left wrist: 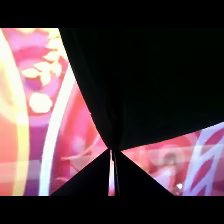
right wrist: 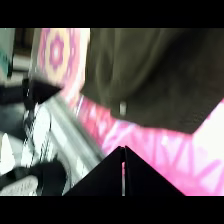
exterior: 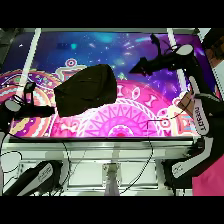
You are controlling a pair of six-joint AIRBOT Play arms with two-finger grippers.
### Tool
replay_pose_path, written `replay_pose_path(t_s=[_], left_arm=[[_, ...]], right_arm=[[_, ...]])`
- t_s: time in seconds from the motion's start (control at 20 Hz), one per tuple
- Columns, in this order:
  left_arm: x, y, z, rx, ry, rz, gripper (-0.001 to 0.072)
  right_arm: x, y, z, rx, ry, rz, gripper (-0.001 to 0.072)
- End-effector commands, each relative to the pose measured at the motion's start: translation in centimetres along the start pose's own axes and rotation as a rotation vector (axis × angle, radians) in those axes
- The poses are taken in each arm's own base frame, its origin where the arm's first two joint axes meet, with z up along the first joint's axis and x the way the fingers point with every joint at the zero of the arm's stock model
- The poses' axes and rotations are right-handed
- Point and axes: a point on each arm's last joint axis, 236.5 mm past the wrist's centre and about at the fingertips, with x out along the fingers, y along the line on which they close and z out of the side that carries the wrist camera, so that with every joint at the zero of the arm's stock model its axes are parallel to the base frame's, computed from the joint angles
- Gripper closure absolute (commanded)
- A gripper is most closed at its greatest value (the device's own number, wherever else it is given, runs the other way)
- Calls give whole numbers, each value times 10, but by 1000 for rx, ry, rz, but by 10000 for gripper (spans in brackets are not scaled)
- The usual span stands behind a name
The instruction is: Fold the clothes and pants, and hang the long-sleeved shirts on hangers.
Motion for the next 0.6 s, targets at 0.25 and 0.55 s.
replay_pose_path(t_s=[0.25,0.55], left_arm=[[33,2,8,21,-59,4,178],[63,-32,-11,113,37,-70,254]], right_arm=[[16,13,-51,61,18,198,697],[15,16,-49,61,10,204,697]])
